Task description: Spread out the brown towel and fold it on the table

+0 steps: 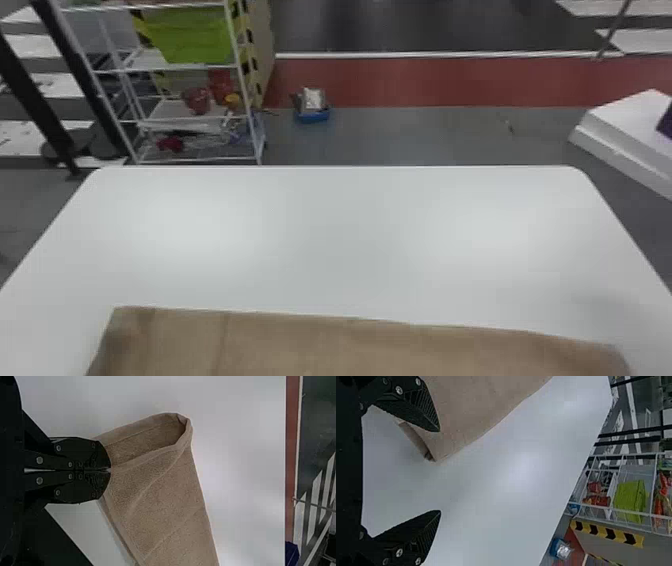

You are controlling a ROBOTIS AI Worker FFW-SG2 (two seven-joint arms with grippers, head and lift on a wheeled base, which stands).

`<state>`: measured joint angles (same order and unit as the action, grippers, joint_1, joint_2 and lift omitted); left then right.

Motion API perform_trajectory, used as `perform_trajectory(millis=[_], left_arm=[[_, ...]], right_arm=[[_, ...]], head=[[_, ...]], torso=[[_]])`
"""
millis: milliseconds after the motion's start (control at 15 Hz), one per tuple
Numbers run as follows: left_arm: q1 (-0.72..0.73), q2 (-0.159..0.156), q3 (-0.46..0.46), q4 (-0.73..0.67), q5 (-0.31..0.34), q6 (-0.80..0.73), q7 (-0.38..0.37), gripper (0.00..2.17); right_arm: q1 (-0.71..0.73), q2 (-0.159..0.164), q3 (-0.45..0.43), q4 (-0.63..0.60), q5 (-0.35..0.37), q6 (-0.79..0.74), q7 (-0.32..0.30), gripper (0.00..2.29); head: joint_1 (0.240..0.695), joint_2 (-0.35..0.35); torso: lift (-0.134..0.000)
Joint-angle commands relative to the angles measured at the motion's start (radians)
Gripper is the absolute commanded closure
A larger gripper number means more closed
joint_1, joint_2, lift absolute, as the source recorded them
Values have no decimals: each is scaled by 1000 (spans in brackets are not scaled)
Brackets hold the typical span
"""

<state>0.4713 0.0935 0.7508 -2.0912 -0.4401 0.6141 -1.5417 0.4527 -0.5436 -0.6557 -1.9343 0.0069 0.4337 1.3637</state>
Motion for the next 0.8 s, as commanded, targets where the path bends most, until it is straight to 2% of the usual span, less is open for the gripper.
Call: perform_trajectory(millis=[0, 133, 267, 467, 667, 733], left_arm=[[0, -1, -2, -3, -5, 2, -3, 1305], [0, -5, 5, -32, -14, 23, -26, 1305], [1, -8, 4, -58, -51, 51, -39, 1305], [3, 2, -18, -62, -123, 54, -39, 1301], [-7, 11, -87, -41, -244, 51, -39, 1298], [-7, 12, -99, -38, -261, 51, -39, 1298]], right_arm=[[-43, -13, -19, 95, 30, -23, 3, 174], [-37, -6, -18, 92, 31, -42, 3, 174], [-34, -4, -2, 87, 28, -45, 3, 174], [-34, -6, 27, 81, 33, -66, 3, 174], [-31, -6, 39, 74, 30, -72, 3, 174], [-29, -6, 42, 74, 28, -88, 3, 174]], head=[[695, -42], [695, -97], [695, -122], [695, -93], [695, -62], [695, -51]], torso=[[-124], [-124], [-124], [-124], [-124], [-124]])
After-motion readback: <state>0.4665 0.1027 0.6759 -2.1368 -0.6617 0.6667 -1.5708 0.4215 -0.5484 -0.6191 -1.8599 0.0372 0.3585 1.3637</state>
